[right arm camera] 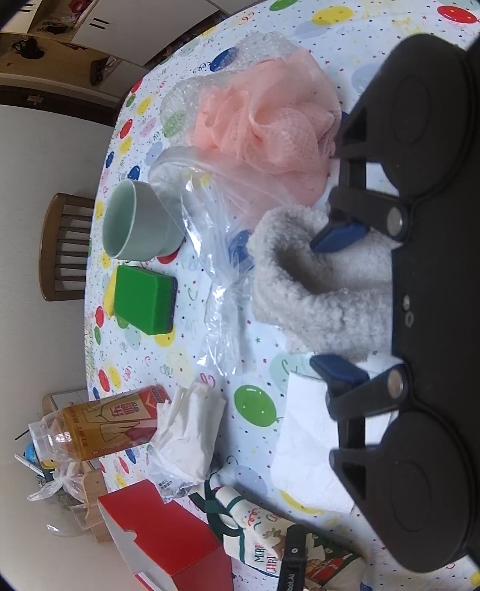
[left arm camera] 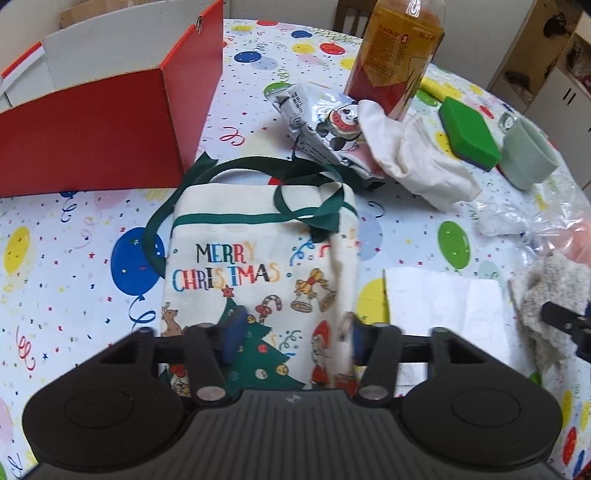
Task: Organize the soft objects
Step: 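Grasp the Merry Christmas tote bag with the left gripper while the right gripper grasps the grey sock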
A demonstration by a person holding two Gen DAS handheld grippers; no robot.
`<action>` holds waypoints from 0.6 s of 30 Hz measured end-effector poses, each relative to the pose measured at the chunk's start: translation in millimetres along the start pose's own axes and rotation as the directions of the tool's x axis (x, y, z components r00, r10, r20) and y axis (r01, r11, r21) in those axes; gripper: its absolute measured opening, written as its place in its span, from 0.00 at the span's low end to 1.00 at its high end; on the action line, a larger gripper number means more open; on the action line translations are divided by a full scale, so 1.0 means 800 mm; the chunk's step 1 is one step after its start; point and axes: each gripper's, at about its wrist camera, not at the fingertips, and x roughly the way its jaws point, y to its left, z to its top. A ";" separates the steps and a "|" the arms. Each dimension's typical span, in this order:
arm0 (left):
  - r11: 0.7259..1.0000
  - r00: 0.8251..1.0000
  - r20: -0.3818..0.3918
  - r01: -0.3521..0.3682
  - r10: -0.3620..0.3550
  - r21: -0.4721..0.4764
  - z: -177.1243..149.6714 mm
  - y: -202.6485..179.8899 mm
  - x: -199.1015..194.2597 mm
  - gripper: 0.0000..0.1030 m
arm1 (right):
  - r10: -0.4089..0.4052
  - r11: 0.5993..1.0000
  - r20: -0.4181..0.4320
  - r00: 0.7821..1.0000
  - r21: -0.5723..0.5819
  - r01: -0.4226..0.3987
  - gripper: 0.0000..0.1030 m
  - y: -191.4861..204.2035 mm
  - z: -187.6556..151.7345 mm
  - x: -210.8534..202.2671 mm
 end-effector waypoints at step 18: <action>1.000 0.993 0.115 0.024 -0.026 0.016 0.005 -0.006 -0.065 0.08 | 0.111 0.985 0.081 0.990 -0.139 -0.100 0.07 0.006 0.008 -0.054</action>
